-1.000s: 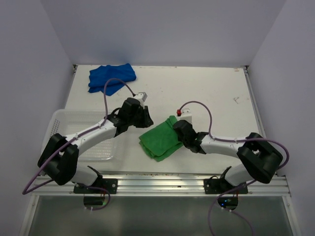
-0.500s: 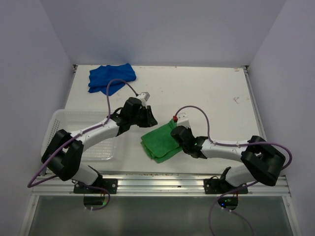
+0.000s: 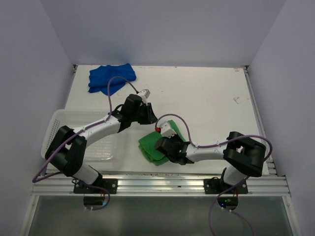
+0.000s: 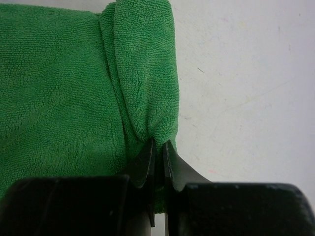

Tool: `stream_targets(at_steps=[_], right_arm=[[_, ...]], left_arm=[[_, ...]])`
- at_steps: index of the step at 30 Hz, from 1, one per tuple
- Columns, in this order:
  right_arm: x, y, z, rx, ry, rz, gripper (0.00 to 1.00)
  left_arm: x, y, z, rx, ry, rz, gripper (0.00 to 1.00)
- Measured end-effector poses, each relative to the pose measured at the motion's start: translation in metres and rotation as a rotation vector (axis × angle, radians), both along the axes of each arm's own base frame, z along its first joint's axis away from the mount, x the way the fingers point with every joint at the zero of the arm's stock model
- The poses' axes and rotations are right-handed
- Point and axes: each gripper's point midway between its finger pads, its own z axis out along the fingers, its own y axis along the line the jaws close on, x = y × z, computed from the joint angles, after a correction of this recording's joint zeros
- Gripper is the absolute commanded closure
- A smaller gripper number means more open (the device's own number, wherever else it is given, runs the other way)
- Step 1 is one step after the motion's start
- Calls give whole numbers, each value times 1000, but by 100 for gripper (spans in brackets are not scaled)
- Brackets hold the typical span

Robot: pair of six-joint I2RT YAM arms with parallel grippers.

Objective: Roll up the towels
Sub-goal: Roll the towel

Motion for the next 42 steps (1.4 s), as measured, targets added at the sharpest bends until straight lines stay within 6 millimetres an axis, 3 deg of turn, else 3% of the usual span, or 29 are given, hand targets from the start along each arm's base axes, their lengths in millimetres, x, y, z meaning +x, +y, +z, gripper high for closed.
stream_targets(at_steps=[15,26,36,42], right_arm=[[-11,22,-9,-276,-53,74,100],[-17,32,-12,-404,-63,107,100],[-19,36,-16,-501,-63,132,100],[-20,37,-18,-561,-64,144,100]], left_arm=[[15,-2,4,-20,5,-4,72],[23,-9,22,-40,-40,-29,72],[13,-19,23,-58,-36,-101,73],[-2,-35,15,-53,-20,-177,73]])
